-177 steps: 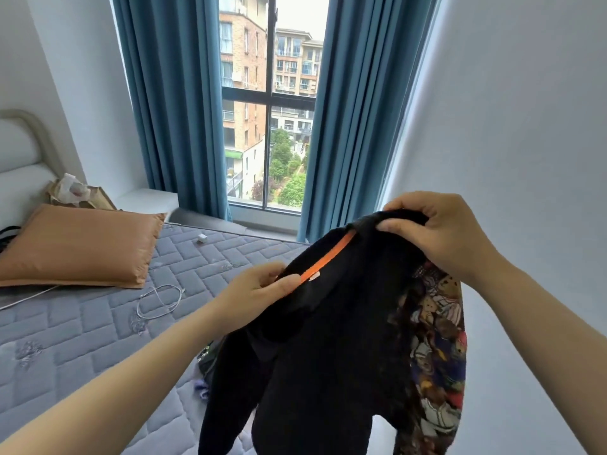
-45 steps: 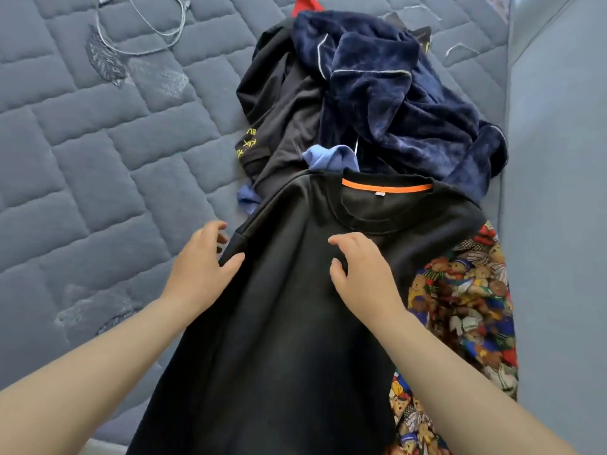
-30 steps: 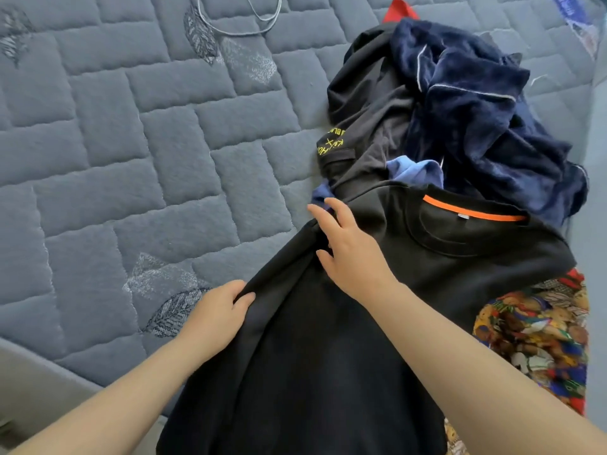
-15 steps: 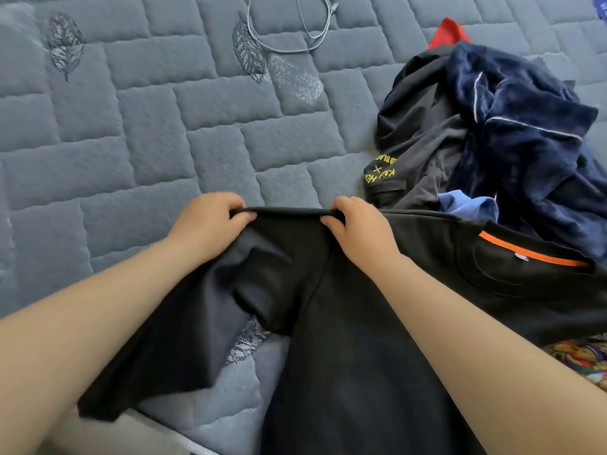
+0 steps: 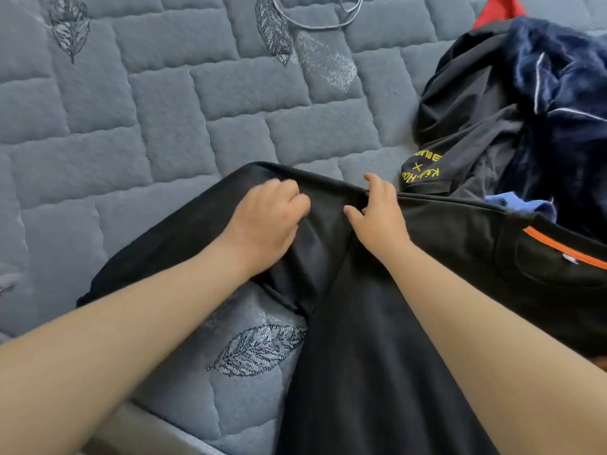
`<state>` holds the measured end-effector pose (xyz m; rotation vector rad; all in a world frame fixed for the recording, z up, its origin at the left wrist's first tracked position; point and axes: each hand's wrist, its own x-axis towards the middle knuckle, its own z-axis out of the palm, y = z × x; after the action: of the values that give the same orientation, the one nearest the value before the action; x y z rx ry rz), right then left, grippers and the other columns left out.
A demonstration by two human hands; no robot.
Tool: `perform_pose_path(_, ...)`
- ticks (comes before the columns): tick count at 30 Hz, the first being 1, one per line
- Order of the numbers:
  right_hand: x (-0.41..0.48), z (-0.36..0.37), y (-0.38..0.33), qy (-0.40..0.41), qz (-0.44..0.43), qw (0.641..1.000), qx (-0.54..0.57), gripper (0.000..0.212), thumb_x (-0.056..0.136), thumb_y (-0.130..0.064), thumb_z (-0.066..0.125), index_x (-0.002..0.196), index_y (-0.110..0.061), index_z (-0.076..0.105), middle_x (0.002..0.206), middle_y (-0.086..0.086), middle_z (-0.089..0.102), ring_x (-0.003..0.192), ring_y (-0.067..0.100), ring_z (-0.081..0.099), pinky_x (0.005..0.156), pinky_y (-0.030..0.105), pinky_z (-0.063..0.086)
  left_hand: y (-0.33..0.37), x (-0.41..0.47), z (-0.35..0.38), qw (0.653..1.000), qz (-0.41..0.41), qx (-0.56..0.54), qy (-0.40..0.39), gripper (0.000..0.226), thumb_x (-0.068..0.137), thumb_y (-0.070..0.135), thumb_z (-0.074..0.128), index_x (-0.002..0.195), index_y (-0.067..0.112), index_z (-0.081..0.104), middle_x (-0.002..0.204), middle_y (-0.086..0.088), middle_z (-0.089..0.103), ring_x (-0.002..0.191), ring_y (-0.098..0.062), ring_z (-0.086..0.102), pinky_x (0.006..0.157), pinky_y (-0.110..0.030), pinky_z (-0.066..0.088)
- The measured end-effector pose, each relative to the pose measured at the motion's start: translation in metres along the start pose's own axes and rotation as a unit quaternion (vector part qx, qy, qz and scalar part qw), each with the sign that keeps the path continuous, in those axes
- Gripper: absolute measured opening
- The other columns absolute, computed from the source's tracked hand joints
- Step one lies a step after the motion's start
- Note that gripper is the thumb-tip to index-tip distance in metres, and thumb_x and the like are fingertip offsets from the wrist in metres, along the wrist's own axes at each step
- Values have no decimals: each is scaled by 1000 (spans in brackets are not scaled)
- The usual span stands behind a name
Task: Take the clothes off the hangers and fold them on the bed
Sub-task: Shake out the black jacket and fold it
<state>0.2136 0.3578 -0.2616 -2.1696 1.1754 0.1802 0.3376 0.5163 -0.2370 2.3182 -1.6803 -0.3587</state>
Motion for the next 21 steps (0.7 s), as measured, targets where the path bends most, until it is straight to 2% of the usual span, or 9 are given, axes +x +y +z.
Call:
perform_pose_path(2, -17, 8, 1, 29, -29, 999, 22, 64, 93, -20, 60, 149, -16, 28, 151, 5, 27, 122, 24, 51, 102, 41, 45, 19, -30, 15, 994, -10, -61, -90, 13, 91, 24, 53, 99, 14, 56, 98, -6, 54, 92, -27, 53, 80, -38, 42)
perform_pose_path(5, -53, 21, 6, 30, -58, 997, 46, 58, 92, -16, 60, 144, -15, 36, 145, 2, 34, 121, 18, 50, 100, 40, 46, 37, -73, 42, 952, -196, -196, -132, 14, 90, 31, 57, 86, 17, 56, 84, 3, 59, 83, -20, 57, 77, -33, 44)
perform_pose_path(7, -81, 31, 13, 17, -51, 997, 61, 49, 91, -15, 61, 137, -16, 44, 132, -1, 43, 111, 14, 53, 94, 38, 49, 39, -95, 55, 880, -363, -288, -104, 24, 87, 33, 64, 71, 16, 58, 67, 4, 63, 69, -17, 60, 69, -31, 47)
perform_pose_path(9, -107, 42, 20, 3, -23, 998, 67, 39, 90, -15, 61, 127, -19, 51, 116, -4, 48, 98, 10, 53, 87, 38, 50, 38, -109, 63, 805, -474, -347, -82, 33, 85, 37, 66, 64, 12, 64, 59, -2, 66, 65, -22, 65, 73, -35, 53)
perform_pose_path(12, -142, 59, 29, -35, 24, 998, 54, 23, 89, -22, 62, 110, -21, 54, 98, -7, 51, 80, 8, 52, 81, 37, 50, 39, -115, 68, 706, -545, -449, -48, 32, 83, 38, 69, 69, 10, 70, 64, -5, 71, 71, -26, 71, 81, -44, 56)
perform_pose_path(15, -168, 74, 33, -80, 62, 994, 48, 24, 89, -31, 63, 109, -24, 51, 100, -6, 53, 82, 11, 57, 80, 33, 50, 38, -104, 62, 619, -580, -528, 40, 45, 70, 44, 79, 93, 7, 68, 79, -8, 73, 80, -23, 70, 88, -46, 55)
perform_pose_path(18, -176, 81, 33, -86, 80, 992, 48, 28, 90, -33, 62, 113, -23, 49, 105, -5, 53, 92, 13, 58, 81, 32, 48, 30, -91, 51, 604, -582, -534, 104, 68, 61, 50, 82, 112, 10, 62, 97, -6, 72, 92, -21, 69, 92, -42, 53)
perform_pose_path(19, -175, 81, 32, -82, 79, 993, 42, 28, 90, -33, 62, 112, -22, 49, 105, -5, 54, 93, 13, 58, 80, 31, 48, 28, -88, 48, 613, -578, -526, 111, 67, 61, 50, 82, 112, 11, 63, 100, -4, 71, 97, -20, 68, 94, -42, 52)
perform_pose_path(21, -171, 79, 28, -69, 69, 995, 31, 27, 90, -33, 62, 111, -22, 49, 106, -6, 54, 94, 13, 57, 78, 29, 46, 25, -87, 43, 631, -570, -511, 124, 44, 67, 45, 82, 96, 14, 68, 90, 0, 71, 96, -18, 66, 95, -42, 52)
